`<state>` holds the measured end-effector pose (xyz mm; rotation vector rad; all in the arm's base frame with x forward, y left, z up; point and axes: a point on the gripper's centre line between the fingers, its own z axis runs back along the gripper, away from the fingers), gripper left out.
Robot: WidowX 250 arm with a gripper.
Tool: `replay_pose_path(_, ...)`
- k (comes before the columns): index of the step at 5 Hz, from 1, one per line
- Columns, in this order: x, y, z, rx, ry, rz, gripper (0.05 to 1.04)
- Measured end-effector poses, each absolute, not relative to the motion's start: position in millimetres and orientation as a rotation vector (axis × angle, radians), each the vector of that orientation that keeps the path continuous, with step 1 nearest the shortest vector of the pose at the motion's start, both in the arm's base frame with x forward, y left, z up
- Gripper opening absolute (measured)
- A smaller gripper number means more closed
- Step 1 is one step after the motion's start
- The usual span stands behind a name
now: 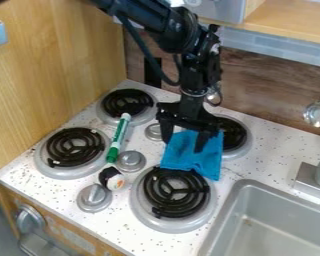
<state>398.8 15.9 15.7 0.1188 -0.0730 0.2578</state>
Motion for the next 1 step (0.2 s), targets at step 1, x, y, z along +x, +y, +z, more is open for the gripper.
replay_pose_path(1,387.8,14.8,24.3,0.108,-0.100,0.243,1.005)
